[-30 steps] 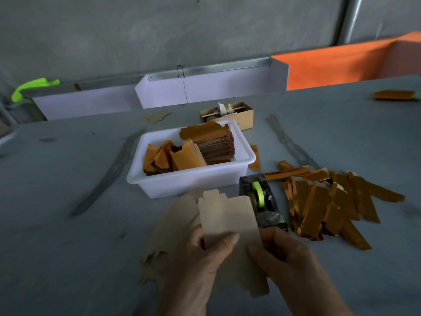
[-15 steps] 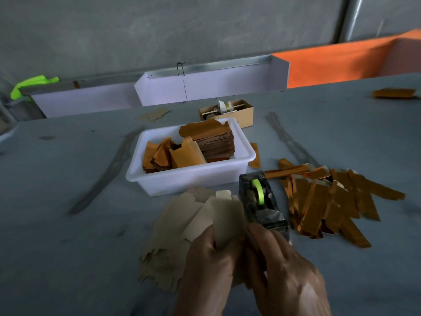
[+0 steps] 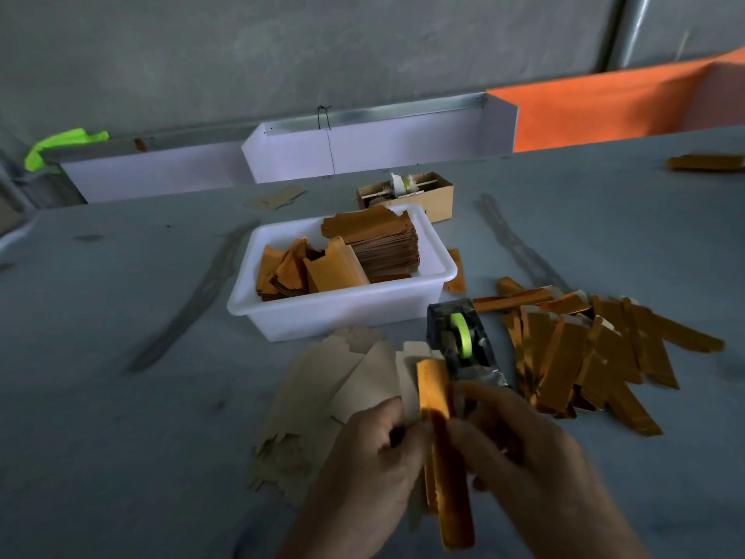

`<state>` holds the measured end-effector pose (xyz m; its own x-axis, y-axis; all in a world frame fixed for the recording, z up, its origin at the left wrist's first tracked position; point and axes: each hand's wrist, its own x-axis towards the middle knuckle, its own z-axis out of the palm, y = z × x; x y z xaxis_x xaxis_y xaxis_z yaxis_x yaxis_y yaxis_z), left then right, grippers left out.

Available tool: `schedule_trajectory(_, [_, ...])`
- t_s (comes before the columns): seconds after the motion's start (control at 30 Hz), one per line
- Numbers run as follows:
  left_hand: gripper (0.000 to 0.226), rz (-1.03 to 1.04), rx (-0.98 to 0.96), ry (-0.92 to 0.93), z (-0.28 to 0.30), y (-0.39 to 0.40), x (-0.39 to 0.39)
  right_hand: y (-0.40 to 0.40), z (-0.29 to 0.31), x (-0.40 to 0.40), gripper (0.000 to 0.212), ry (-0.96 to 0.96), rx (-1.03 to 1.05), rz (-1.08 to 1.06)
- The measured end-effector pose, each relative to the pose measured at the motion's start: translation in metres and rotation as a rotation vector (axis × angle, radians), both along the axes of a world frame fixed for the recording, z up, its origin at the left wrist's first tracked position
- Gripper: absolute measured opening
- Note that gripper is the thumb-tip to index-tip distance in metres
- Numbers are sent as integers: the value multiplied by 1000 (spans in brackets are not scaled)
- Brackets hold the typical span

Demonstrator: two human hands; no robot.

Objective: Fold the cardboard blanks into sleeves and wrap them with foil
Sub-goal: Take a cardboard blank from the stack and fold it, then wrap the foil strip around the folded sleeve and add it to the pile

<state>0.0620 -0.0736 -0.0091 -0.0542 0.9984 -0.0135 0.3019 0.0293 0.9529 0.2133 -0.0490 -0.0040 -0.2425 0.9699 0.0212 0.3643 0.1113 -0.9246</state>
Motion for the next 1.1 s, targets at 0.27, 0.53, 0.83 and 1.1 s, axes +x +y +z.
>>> schedule_trajectory(0.27, [15,76,-123,-86,-10,0,6,8,-12,-1,18,476,-508,1])
schedule_trajectory(0.53, [27,352,77,376,-12,-4,25,6,-14,-10,13,528,-483,-116])
schedule_trajectory(0.83, [47,158,143,1145,-14,-3,52,0,-11,-14,13,381,-356,-139])
schedule_trajectory(1.1, [31,125,203,696,-34,-16,44,4,-24,-6,11,452,-501,-169])
